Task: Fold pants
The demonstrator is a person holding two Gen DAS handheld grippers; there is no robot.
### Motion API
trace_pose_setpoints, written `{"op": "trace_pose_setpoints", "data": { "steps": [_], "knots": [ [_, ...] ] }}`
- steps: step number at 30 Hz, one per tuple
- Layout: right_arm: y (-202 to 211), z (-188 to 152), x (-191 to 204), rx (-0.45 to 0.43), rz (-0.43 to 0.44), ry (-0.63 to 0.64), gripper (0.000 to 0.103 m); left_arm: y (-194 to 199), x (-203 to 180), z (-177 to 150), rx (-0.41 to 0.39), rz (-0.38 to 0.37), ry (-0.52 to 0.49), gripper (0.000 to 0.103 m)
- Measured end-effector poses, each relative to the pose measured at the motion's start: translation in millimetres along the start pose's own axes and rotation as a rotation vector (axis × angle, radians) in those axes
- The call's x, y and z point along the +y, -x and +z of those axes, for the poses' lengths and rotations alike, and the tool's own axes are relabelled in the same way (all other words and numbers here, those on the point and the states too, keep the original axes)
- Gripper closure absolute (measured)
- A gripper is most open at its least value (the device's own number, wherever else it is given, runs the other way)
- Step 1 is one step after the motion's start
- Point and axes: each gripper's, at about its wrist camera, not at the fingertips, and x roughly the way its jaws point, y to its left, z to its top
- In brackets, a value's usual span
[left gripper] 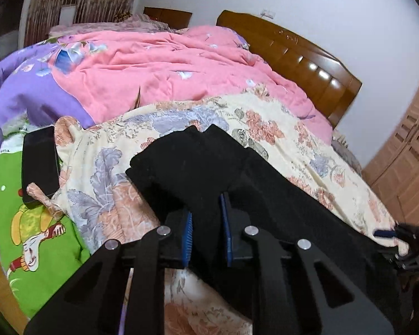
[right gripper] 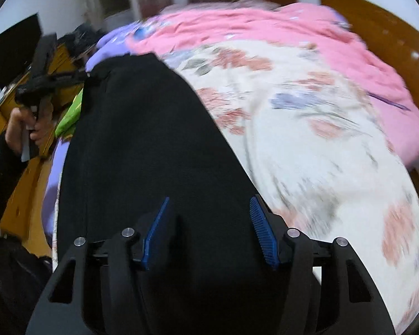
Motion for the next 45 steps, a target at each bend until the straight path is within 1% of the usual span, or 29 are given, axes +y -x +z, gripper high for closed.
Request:
{"op": "trace_pose_setpoints", "data": {
  "steps": [2, 4, 6, 8, 12, 14, 15, 16, 17, 18, 19, 20, 22, 23, 24, 26, 27, 28, 30, 33, 34, 36, 37, 38, 39, 40, 42, 44, 45],
  "knots": [
    [-13, 9, -1, 0.014, 0.037, 0.019, 0.045, -5, 2, 1, 0.019, 0.004, -0.009, 0.086],
    [-23, 12, -3, 0.031, 0.089, 0.028, 0.052, -12, 7, 2, 0.039, -0.002, -0.005, 0.086],
    [-33, 11, -1, 0.064, 0.091, 0.048, 0.055, -14, 8, 1, 0.047, -0.011, -0.004, 0.085],
    [-31, 11, -2, 0.056, 0.097, 0.055, 0.055, -16, 8, 1, 0.053, -0.017, -0.012, 0.083],
    [-31, 12, -18, 0.039, 0.126, -0.01, 0.056, -21, 11, 2, 0.059, -0.03, -0.014, 0.082],
    [-31, 11, -19, 0.031, 0.134, -0.012, 0.058, -24, 11, 1, 0.063, -0.031, -0.008, 0.082],
    [-32, 10, -18, 0.027, 0.128, -0.006, 0.066, -25, 11, 1, 0.063, -0.031, -0.009, 0.083],
    [-31, 9, -15, 0.024, 0.121, 0.009, 0.085, -25, 11, 1, 0.058, -0.029, -0.014, 0.085],
    [-31, 8, -12, 0.029, 0.128, 0.022, 0.086, -23, 8, 1, 0.05, -0.025, -0.025, 0.086],
    [-31, 8, -8, 0.025, 0.114, 0.038, 0.088, -20, 5, 1, 0.036, -0.019, -0.038, 0.086],
    [-30, 7, 0, 0.017, 0.075, 0.072, 0.092, -15, 1, 2, 0.012, -0.013, -0.055, 0.086],
    [-28, 7, 4, 0.009, 0.05, 0.089, 0.093, -10, -3, 4, -0.008, -0.012, -0.067, 0.087],
    [-20, 8, 12, -0.017, 0.005, 0.113, 0.094, 3, -12, 8, -0.058, -0.017, -0.084, 0.087],
    [-12, 9, 15, -0.038, -0.003, 0.122, 0.095, 10, -16, 11, -0.079, -0.027, -0.088, 0.087],
    [-1, 10, 18, -0.065, -0.01, 0.13, 0.095, 19, -22, 14, -0.109, -0.045, -0.101, 0.087],
    [10, 13, 20, -0.092, -0.05, 0.142, 0.096, 28, -32, 18, -0.148, -0.054, -0.137, 0.087],
    [14, 14, 18, -0.1, -0.069, 0.141, 0.096, 27, -35, 18, -0.158, -0.044, -0.155, 0.087],
    [15, 16, 13, -0.099, -0.079, 0.128, 0.096, 23, -36, 19, -0.146, -0.031, -0.161, 0.087],
    [6, 16, 4, -0.085, -0.1, 0.104, 0.096, 7, -30, 18, -0.108, -0.014, -0.14, 0.087],
    [-19, 12, -3, -0.034, -0.075, 0.076, 0.095, -28, -12, 4, 0.007, 0.039, -0.075, 0.087],
    [-28, 9, -5, -0.016, -0.062, 0.062, 0.094, -31, -7, 0, 0.015, 0.034, -0.059, 0.087],
    [-28, 7, -9, -0.038, -0.036, 0.021, 0.092, -34, 1, -2, 0.02, 0.011, -0.042, 0.085],
    [-25, 7, -15, -0.038, -0.03, -0.016, 0.081, -34, 5, -2, 0.02, -0.006, -0.037, 0.083],
    [-21, 7, -21, -0.041, -0.026, -0.047, 0.077, -34, 6, 0, 0.023, -0.011, -0.035, 0.08],
    [-14, 5, -25, -0.053, -0.026, -0.071, 0.074, -35, 7, 2, 0.026, -0.015, -0.037, 0.079],
    [-4, 2, -29, -0.077, -0.022, -0.09, 0.074, -34, 7, 2, 0.027, -0.01, -0.049, 0.077],
    [16, -9, -34, -0.108, -0.019, -0.113, 0.072, -33, 6, 4, 0.026, -0.006, -0.06, 0.077],
    [29, -28, -38, -0.096, -0.043, -0.121, 0.057, -35, 6, 3, 0.031, -0.014, -0.059, 0.079],
    [34, -41, -42, -0.081, -0.069, -0.131, 0.046, -35, 6, 2, 0.03, -0.016, -0.055, 0.079]
  ]
}}
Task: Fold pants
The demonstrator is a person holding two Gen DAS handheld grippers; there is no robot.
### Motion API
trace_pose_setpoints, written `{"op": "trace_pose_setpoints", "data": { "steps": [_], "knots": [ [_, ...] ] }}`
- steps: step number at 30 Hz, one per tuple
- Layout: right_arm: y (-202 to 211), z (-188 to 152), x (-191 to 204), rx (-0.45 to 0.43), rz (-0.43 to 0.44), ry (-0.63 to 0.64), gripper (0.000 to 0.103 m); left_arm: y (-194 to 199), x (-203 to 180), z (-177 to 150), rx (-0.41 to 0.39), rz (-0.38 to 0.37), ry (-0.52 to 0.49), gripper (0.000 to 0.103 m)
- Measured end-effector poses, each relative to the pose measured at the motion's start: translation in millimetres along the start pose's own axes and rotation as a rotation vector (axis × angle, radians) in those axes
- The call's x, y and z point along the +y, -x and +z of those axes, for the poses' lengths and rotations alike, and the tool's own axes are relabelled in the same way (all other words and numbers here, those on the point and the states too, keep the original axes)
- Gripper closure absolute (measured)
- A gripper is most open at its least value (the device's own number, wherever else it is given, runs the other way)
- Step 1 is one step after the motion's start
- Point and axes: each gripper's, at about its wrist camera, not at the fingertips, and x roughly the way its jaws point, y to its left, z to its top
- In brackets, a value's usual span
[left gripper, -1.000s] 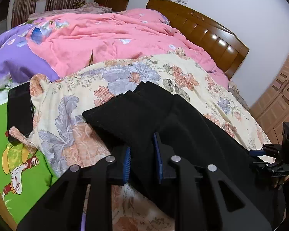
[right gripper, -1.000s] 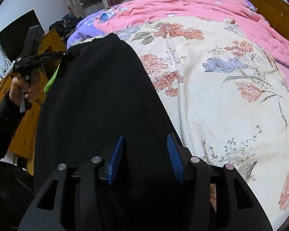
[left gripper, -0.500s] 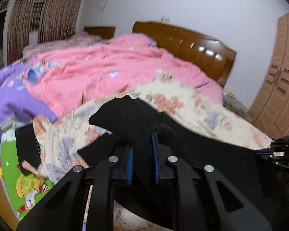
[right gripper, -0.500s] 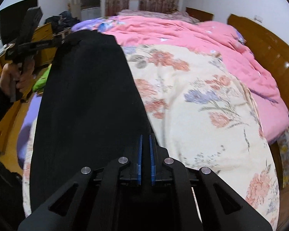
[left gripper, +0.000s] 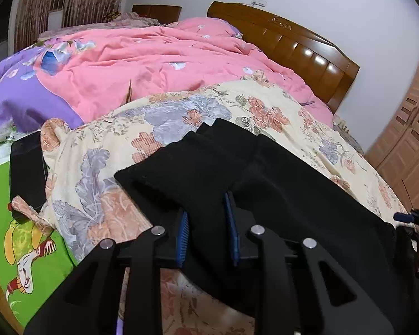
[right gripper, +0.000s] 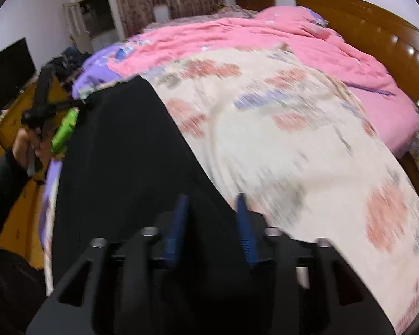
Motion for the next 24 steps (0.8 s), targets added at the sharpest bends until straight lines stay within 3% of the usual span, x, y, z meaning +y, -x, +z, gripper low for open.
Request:
{"op": "trace_pose_setpoints", "data": {
  "steps": [3, 4, 8, 9, 11, 12, 15, 17, 18, 19, 20, 21, 24],
  "knots": [
    [4, -18, -13, 0.031, -0.034, -0.027, 0.047, 0, 1, -2, -0.006, -0.009, 0.016, 0.082],
    [5, -22, -14, 0.038, -0.041, -0.023, 0.053, 0, 1, -2, -0.011, -0.007, 0.016, 0.083],
    [-2, -19, -10, 0.043, -0.038, 0.024, 0.057, 4, -6, -3, -0.032, 0.022, 0.008, 0.086],
    [-8, -18, -9, 0.056, -0.045, 0.039, 0.062, 7, -8, -3, -0.043, 0.031, 0.0, 0.086],
    [-14, -20, -7, 0.072, -0.05, 0.053, 0.081, 12, -11, -2, -0.058, 0.039, 0.002, 0.086],
    [-12, -20, -6, 0.063, -0.047, 0.061, 0.099, 14, -11, -2, -0.067, 0.042, 0.008, 0.087],
    [-1, -17, 2, 0.025, -0.099, 0.082, 0.099, 28, -15, -1, -0.107, 0.057, 0.014, 0.087],
    [-2, -17, -3, 0.033, -0.101, 0.046, 0.099, 23, -16, -1, -0.086, 0.077, -0.001, 0.087],
    [-9, -18, -6, 0.055, -0.12, 0.038, 0.091, 17, -15, -3, -0.066, 0.088, 0.001, 0.087],
    [-16, -20, -10, 0.062, -0.127, 0.013, 0.077, 5, -9, -6, -0.026, 0.095, 0.016, 0.086],
    [-15, -20, -12, 0.044, -0.123, -0.011, 0.073, 1, -6, -8, -0.016, 0.096, 0.023, 0.085],
    [-13, -20, -17, 0.048, -0.141, -0.045, 0.059, -1, -4, -10, -0.016, 0.091, 0.03, 0.084],
    [5, -18, -19, -0.015, -0.142, -0.115, 0.055, 3, -2, -11, -0.025, 0.094, 0.026, 0.078]
  ]
}}
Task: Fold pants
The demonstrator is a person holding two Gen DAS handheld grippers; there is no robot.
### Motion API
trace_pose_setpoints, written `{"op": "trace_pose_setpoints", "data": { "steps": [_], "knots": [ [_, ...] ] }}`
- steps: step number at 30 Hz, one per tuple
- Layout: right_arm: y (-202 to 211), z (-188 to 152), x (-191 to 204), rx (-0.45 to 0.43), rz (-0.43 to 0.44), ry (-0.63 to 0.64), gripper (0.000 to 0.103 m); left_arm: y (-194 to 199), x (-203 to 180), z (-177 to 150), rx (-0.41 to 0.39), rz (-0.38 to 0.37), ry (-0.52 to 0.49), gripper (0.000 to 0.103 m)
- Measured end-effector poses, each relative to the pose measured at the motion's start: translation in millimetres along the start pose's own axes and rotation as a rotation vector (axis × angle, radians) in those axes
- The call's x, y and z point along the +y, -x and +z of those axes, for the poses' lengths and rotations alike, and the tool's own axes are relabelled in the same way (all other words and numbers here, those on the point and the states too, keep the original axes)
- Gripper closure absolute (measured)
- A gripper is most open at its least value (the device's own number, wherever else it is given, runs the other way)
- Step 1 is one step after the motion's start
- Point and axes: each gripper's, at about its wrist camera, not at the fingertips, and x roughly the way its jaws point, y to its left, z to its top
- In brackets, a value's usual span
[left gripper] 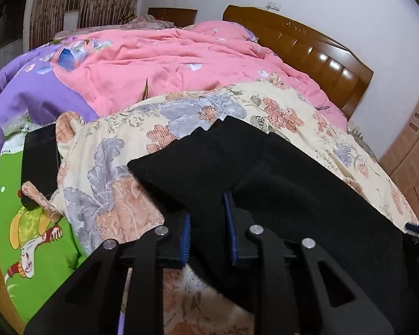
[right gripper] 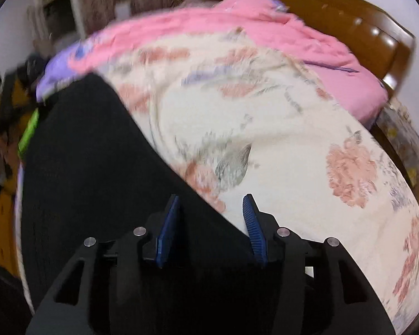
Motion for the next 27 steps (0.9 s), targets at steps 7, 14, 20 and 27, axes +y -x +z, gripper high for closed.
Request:
{"op": "trace_pose_setpoints", "data": {
  "steps": [7, 14, 20, 27],
  "knots": [
    [-25, 5, 60, 0.063, 0.065, 0.114, 0.054, 9, 10, 2, -0.018, -0.018, 0.073, 0.067],
    [-3, 9, 71, 0.018, -0.001, 0.07, 0.05, 56, 36, 7, -0.128, 0.086, 0.151, 0.028],
    [15, -13, 96, 0.021, -0.135, 0.052, 0.026, 55, -31, 0, -0.097, -0.08, -0.057, 0.017],
    [29, -62, 91, 0.107, -0.24, -0.034, 0.015, -20, -88, -28, 0.102, 0.007, -0.291, 0.008]
  ]
}}
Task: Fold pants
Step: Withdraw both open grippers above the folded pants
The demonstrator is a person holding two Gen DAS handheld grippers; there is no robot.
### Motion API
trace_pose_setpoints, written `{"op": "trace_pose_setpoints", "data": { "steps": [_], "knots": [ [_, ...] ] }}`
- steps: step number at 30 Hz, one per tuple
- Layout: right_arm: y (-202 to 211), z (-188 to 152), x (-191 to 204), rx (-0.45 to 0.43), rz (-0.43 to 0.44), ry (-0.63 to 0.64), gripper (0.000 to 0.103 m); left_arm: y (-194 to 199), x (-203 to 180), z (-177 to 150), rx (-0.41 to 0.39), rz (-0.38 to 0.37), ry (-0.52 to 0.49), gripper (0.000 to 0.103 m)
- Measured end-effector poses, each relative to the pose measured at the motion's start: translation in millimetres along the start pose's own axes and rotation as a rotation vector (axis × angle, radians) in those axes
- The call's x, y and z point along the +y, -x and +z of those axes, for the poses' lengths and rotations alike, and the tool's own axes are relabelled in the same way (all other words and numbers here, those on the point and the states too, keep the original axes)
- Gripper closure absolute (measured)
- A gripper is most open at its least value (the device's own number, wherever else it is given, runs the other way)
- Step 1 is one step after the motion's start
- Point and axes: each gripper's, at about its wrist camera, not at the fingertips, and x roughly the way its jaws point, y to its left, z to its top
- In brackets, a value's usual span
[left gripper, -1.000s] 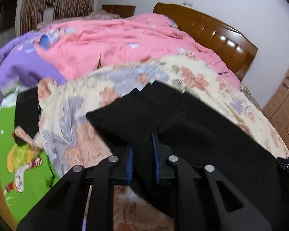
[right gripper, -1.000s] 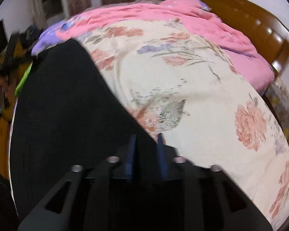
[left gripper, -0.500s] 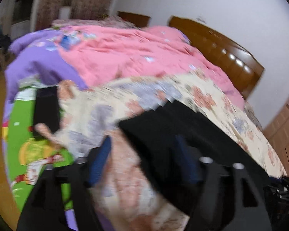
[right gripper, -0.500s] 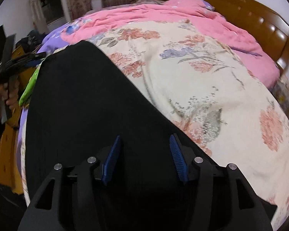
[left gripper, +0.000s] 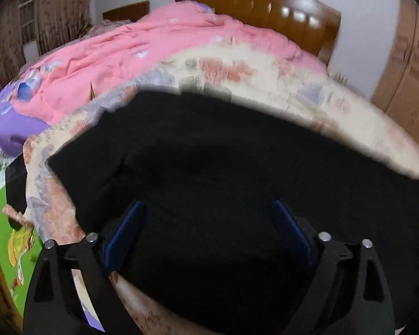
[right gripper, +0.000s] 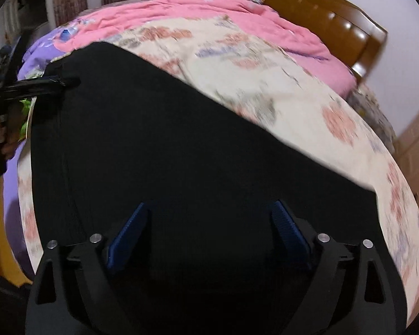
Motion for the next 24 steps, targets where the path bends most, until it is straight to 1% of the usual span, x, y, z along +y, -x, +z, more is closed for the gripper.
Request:
{"op": "trace_pose_setpoints", "data": {
  "steps": [1, 2, 3, 4, 5, 6, 7, 8, 9, 10, 11, 12, 13, 15, 16, 17, 18, 19, 22, 24],
  "knots": [
    [3, -7, -4, 0.0, -0.015, -0.006, 0.015, 5, -6, 2, -0.015, 0.04, -0.015, 0.007],
    [12, -20, -13, -0.004, -0.045, -0.025, 0.015, 8, -11, 6, -0.009, 0.082, -0.022, 0.007],
    [18, -29, -20, -0.008, -0.062, -0.044, 0.015, 18, -20, 13, -0.016, 0.165, -0.026, 0.009],
    [25, -41, -35, -0.013, -0.084, -0.086, 0.015, 30, -27, 18, -0.054, 0.193, -0.027, 0.01],
    [30, -51, -49, -0.016, -0.095, -0.136, 0.015, 52, -42, 26, -0.123, 0.16, -0.03, 0.01],
    [36, -61, -70, -0.027, -0.094, -0.214, 0.015, 68, -60, 32, -0.175, 0.08, -0.041, 0.009],
    [40, -69, -84, -0.038, -0.083, -0.27, 0.015, 77, -77, 38, -0.197, 0.003, -0.063, 0.008],
    [42, -74, -101, -0.047, -0.073, -0.343, 0.015, 82, -102, 43, -0.193, -0.094, -0.101, 0.004],
    [44, -78, -117, -0.052, -0.078, -0.41, 0.015, 81, -139, 48, -0.144, -0.245, -0.165, 0.002],
    [45, -81, -138, -0.065, -0.092, -0.495, 0.015, 77, -164, 49, -0.105, -0.339, -0.208, 0.002],
    [45, -84, -149, -0.076, -0.094, -0.532, 0.015, 70, -193, 47, -0.056, -0.43, -0.258, 0.002],
    [45, -85, -155, -0.075, -0.103, -0.551, 0.015, 62, -219, 43, -0.013, -0.487, -0.3, 0.002],
    [43, -87, -163, -0.051, -0.14, -0.561, 0.015, 51, -245, 37, 0.034, -0.52, -0.345, 0.002],
    [37, -93, -169, 0.001, -0.184, -0.551, 0.015, 24, -284, 20, 0.108, -0.511, -0.405, 0.002],
    [32, -100, -173, 0.038, -0.196, -0.544, 0.013, 15, -292, 12, 0.132, -0.503, -0.423, 0.002],
    [26, -107, -175, 0.076, -0.217, -0.535, 0.009, 4, -296, 6, 0.151, -0.471, -0.44, 0.002],
    [26, -119, -180, 0.074, -0.203, -0.538, 0.008, -1, -299, -2, 0.135, -0.434, -0.468, 0.002],
    [29, -129, -186, 0.065, -0.189, -0.557, 0.008, 4, -301, -4, 0.117, -0.42, -0.496, 0.002],
    [35, -141, -195, 0.062, -0.178, -0.576, 0.007, 0, -303, -3, 0.123, -0.402, -0.488, 0.002],
    [49, -138, -192, 0.057, -0.24, -0.573, 0.006, 0, -308, -8, 0.116, -0.365, -0.515, 0.002]
  ]
}}
